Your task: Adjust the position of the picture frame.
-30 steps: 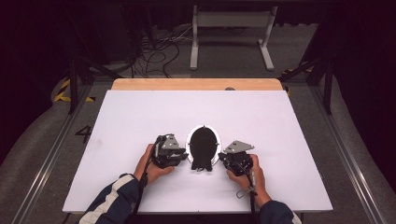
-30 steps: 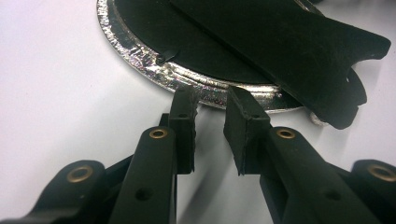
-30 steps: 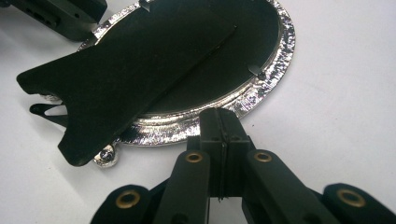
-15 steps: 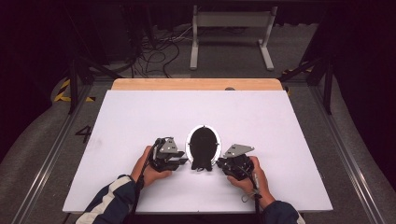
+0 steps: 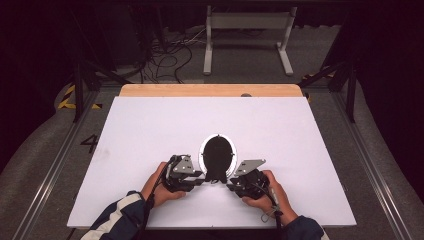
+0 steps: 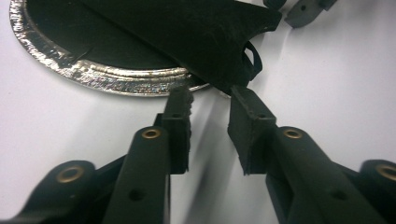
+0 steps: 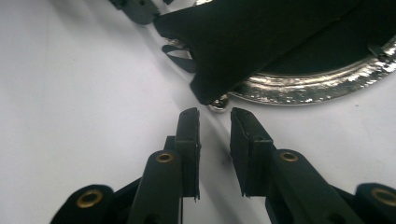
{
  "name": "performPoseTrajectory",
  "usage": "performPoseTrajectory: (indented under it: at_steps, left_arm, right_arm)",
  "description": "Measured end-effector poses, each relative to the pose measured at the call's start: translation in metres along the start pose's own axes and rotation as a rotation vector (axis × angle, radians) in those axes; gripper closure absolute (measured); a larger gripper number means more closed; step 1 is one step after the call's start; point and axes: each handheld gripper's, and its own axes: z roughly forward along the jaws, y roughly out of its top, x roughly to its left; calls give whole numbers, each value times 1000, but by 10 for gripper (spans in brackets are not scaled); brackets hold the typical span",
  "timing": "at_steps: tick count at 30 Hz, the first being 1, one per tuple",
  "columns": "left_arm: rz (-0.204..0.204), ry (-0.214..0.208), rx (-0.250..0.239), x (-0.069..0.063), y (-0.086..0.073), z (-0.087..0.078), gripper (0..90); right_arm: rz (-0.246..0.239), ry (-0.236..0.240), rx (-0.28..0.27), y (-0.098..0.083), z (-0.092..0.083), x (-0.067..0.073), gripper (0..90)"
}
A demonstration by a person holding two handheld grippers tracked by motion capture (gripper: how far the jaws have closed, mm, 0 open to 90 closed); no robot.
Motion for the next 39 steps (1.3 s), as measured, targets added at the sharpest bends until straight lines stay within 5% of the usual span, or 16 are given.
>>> performPoseTrajectory:
  at_steps: [8,23,30,37,39]
  left_arm:
    - [-9,-6,-19,-1,3,1,729]
    - [-12,20,-15,1,1,3,714]
    - [-16,44,-6,3,-2,6,708]
    - [-29,39,-14,3,-2,6,712]
    - [-31,40,-14,3,-2,6,712]
  right_arm:
    - [-13,-2,-4,3,3,3,752]
    - [144,132,-79,-5,5,-14,719]
    - [214,193,-123,-7,6,-19,622]
    - [222,195,-150,-7,6,-20,599]
    - [183,167,-131,-5,5,-17,596]
